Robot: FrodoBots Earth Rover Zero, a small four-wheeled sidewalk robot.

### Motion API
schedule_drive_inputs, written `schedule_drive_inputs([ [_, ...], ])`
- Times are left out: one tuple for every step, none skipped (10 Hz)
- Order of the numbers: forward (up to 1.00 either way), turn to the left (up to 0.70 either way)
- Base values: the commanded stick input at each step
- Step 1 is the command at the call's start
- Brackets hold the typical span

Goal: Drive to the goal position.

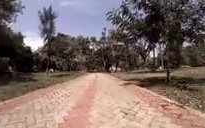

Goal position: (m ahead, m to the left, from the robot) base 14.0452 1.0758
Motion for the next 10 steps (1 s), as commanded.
schedule_drive_inputs([
  [0.7, 0.0],
  [0.7, 0.0],
  [0.7, 0.0],
  [0.7, 0.0],
  [0.7, 0.0],
  [0.7, 0.0],
  [0.7, 0.0],
  [0.7, 0.0],
  [0.7, 0.0],
  [0.7, 0.0],
])
